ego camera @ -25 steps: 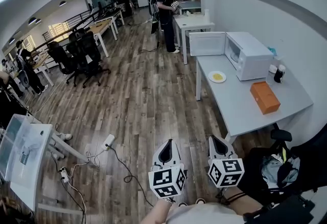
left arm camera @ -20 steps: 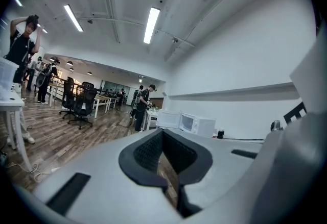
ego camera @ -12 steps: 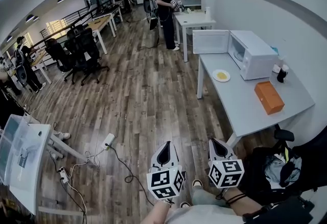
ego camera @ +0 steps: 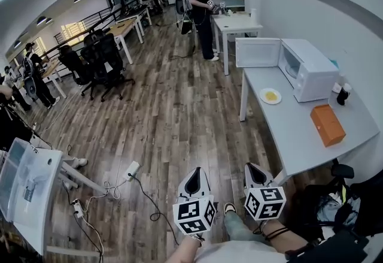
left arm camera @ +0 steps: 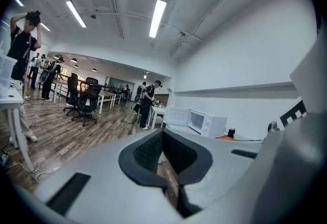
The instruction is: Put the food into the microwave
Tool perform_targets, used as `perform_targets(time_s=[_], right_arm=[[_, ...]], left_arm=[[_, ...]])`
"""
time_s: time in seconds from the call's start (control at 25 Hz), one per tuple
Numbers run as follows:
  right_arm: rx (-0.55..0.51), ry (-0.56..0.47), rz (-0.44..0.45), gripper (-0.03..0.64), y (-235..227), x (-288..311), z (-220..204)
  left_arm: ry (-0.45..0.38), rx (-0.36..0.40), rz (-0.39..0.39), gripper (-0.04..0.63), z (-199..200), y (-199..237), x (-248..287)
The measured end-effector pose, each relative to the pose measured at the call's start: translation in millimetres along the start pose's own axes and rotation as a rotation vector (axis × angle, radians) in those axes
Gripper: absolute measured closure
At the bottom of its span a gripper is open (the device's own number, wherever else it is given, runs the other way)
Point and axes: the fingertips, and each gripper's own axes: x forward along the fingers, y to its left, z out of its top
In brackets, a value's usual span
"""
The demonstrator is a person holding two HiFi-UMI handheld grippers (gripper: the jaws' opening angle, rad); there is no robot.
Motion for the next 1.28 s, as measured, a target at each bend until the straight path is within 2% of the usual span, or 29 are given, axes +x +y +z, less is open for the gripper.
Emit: perform_targets(time_s=[0.32,0.8,1.28], right_arm=[[-0.011,0.0,0.0,0.6,-29,64,36],[-0.005,0.024,0.019,0.6,-69,155,64],[0.032,0.035,0.008,0.6,-120,207,79]], left_arm=[[0.002,0.019,-0.003,0.598,24,3,74],[0.022,0.012,0.009,0.598,36,8,175],[0.048,0.021,0.006,0.598,39,-8,244]])
